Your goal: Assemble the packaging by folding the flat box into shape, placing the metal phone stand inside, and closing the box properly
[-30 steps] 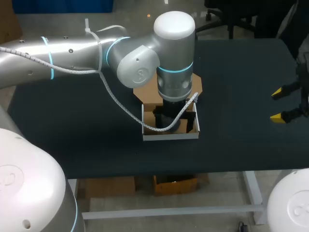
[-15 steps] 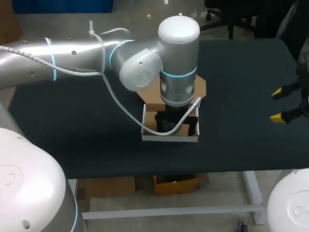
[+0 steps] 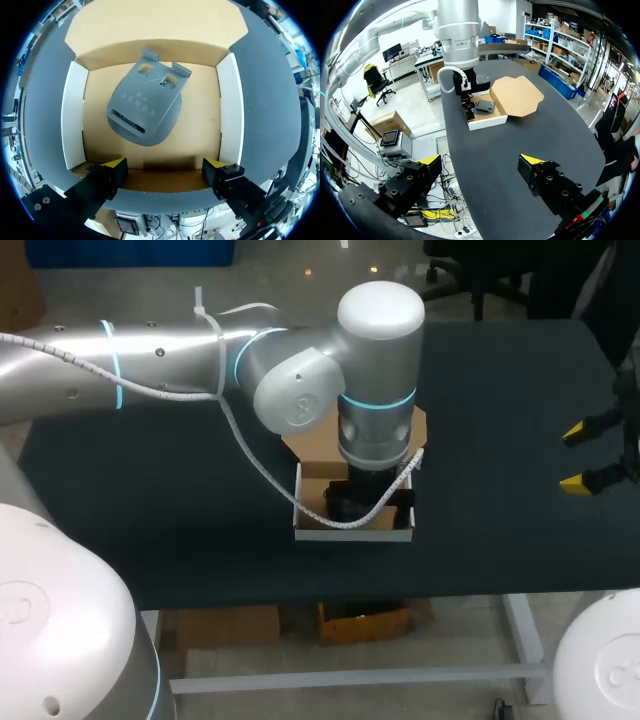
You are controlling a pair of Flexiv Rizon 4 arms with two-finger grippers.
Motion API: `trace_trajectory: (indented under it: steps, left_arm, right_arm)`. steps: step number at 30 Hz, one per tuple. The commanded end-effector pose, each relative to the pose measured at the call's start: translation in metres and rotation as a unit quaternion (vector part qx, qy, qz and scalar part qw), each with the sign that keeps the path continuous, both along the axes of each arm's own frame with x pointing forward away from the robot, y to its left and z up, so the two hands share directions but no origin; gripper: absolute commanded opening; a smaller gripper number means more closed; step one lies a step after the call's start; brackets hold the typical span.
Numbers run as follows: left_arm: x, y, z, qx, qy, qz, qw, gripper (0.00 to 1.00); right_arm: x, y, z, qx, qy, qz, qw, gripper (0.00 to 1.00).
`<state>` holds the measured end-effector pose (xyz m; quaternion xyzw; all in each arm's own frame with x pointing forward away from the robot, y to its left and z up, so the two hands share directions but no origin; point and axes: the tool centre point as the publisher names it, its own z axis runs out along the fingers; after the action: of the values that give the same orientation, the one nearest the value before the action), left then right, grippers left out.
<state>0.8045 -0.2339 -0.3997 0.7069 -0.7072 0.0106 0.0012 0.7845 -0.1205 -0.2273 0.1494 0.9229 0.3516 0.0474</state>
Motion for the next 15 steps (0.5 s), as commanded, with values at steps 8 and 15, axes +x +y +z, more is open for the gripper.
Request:
trace_trajectory:
  steps: [8, 15]
  left_arm:
    - [-0.018, -0.001, -0.001, 0.0, -0.008, 0.022, 1.0, 1.0]
    - [-0.027, 0.001, -0.001, 0.0, -0.008, 0.034, 0.999, 1.0]
  right_arm:
    - [-0.001, 0.0, 0.001, 0.0, 0.0, 0.0, 1.0, 1.0]
    - [-0.001, 0.0, 0.001, 0.0, 0.0, 0.0, 1.0, 1.0]
